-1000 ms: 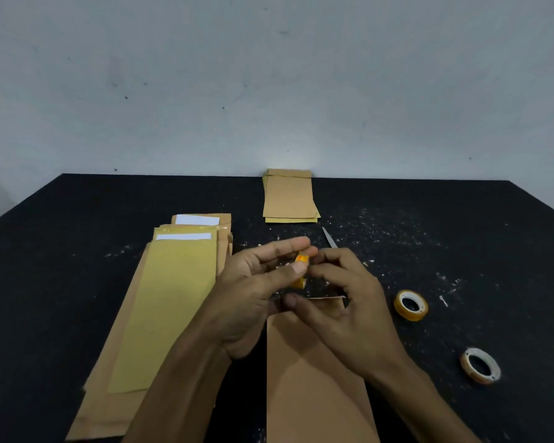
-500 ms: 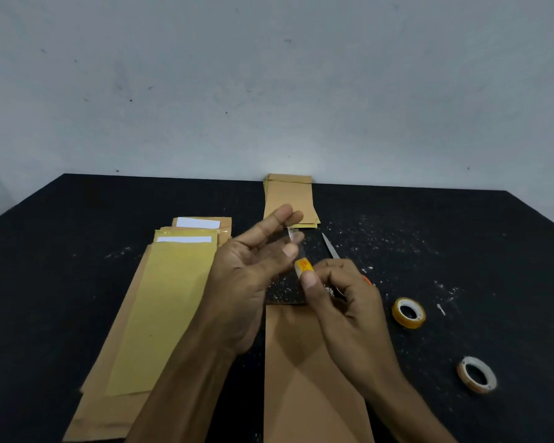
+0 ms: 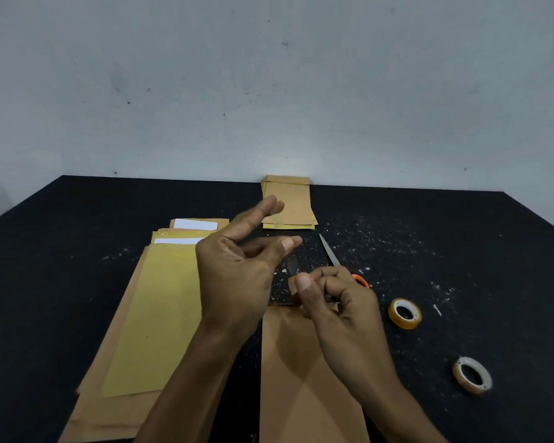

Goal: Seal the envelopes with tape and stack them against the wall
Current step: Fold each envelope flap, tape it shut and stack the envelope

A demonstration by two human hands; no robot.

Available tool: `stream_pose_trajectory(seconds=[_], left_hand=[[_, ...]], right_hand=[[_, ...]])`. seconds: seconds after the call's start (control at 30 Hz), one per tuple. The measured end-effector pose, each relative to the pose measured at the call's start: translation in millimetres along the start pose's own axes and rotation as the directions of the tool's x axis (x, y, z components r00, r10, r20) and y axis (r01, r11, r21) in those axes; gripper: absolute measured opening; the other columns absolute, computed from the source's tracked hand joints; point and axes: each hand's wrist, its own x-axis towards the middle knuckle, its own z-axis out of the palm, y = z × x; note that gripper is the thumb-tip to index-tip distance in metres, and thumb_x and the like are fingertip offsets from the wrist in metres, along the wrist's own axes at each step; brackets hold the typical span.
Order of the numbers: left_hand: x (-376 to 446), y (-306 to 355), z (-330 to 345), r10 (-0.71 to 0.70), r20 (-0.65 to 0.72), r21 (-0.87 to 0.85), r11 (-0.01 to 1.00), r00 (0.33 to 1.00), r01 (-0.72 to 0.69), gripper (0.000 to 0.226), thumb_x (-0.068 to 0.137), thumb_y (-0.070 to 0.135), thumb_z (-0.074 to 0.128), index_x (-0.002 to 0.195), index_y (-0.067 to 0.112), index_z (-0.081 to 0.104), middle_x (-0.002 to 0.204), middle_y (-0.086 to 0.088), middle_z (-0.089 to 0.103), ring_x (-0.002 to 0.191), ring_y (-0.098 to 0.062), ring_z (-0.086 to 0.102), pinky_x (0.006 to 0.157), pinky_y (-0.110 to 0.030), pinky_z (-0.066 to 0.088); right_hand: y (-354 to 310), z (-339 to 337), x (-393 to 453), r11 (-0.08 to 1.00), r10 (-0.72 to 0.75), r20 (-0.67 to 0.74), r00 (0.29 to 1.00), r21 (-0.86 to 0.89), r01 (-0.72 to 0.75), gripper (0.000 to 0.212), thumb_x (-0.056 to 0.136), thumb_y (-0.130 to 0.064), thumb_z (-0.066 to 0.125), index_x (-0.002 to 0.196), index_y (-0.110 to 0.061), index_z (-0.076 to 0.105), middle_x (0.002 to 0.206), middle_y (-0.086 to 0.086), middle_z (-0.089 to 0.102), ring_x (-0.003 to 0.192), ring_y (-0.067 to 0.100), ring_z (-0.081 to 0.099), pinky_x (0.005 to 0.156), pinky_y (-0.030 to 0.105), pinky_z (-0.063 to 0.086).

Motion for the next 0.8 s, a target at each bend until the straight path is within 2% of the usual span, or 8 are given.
stream_pose_trajectory(seconds=[0.1,0.3,0.37,0.43,0.5,0.57,0.67,0.8], left_hand=[[0,-2,0,-0.024,0.092,0.038,0.999,0.996,0.021,0.07,0.08,-0.015,0.071,0.127,0.034,0.054,0.133,0.006,0.062,0.095,-0.016,0.074,0.084,-0.038,0.06],[-2,-11,-5,-0.061,0.199,0.064,0.997,0.978,0.049,0.086,0.072,-0.024,0.071,0.134,0.031,0.047,0.14,0.006,0.054,0.1,-0.014,0.072,0.076,-0.028,0.06],[-1,-12,-7,-0.074,0.207,0.08,0.995,0.976,0.059,0.088,0.072,-0.024,0.072,0.135,0.032,0.046,0.14,0.007,0.054,0.099,-0.013,0.072,0.077,-0.034,0.062],[-1,-13,-8,-0.094,0.229,0.102,0.992,0.969,0.072,0.09,0.071,-0.023,0.073,0.137,0.032,0.044,0.14,0.01,0.053,0.099,-0.011,0.071,0.075,-0.037,0.063],[-1,-13,-9,-0.119,0.258,0.127,0.988,0.959,0.088,0.091,0.071,-0.022,0.073,0.141,0.029,0.043,0.142,0.012,0.051,0.099,-0.009,0.071,0.073,-0.036,0.063],[-2,-14,-9,-0.155,0.281,0.148,0.982,0.947,0.117,0.09,0.072,-0.021,0.073,0.145,0.021,0.044,0.144,0.011,0.049,0.099,-0.009,0.071,0.073,-0.035,0.063],[-4,-14,-9,-0.2,0.31,0.167,0.974,0.929,0.154,0.088,0.073,-0.023,0.071,0.148,0.016,0.043,0.148,0.01,0.046,0.099,-0.008,0.07,0.069,-0.041,0.063],[-3,-13,-10,-0.224,0.327,0.183,0.968,0.918,0.171,0.087,0.074,-0.022,0.07,0.148,0.015,0.043,0.146,0.013,0.047,0.099,-0.006,0.07,0.067,-0.041,0.063]], right_hand=[[5,-4,-1,0.999,0.032,0.022,0.999,-0.024,-0.032,0.038,0.085,-0.05,0.057,0.071,-0.018,0.071,0.089,0.002,0.062,0.083,0.011,0.061,0.068,0.02,0.048],[1,-17,-1,0.993,0.122,0.064,0.991,-0.005,-0.121,0.024,0.087,-0.045,0.062,0.081,-0.028,0.077,0.088,-0.005,0.069,0.085,0.013,0.066,0.076,0.041,0.056],[-1,-27,5,0.981,0.194,0.047,0.98,-0.019,-0.193,0.019,0.088,-0.039,0.064,0.085,-0.026,0.077,0.084,-0.002,0.072,0.082,0.016,0.068,0.074,0.04,0.056],[8,-38,18,0.95,0.182,-0.067,0.981,-0.247,-0.193,0.011,0.094,-0.027,0.067,0.086,-0.027,0.075,0.081,-0.007,0.072,0.078,0.009,0.067,0.072,0.03,0.056],[20,-45,33,0.793,0.156,-0.129,0.979,-0.575,-0.202,0.011,0.095,-0.019,0.065,0.092,-0.026,0.072,0.094,-0.008,0.071,0.082,0.006,0.065,0.074,0.026,0.054],[31,-48,48,0.589,0.233,-0.131,0.964,-0.77,-0.247,0.012,0.095,-0.015,0.06,0.1,-0.019,0.07,0.104,0.001,0.067,0.09,0.018,0.064,0.079,0.038,0.056],[31,-45,60,0.407,0.351,-0.131,0.927,-0.871,-0.277,0.008,0.094,-0.018,0.061,0.102,-0.015,0.062,0.107,0.008,0.06,0.096,0.029,0.06,0.079,0.041,0.052],[21,-41,68,0.288,0.368,-0.115,0.923,-0.929,-0.231,0.029,0.093,-0.035,0.066,0.111,-0.016,0.053,0.117,0.009,0.055,0.108,0.032,0.058,0.077,0.036,0.039]])
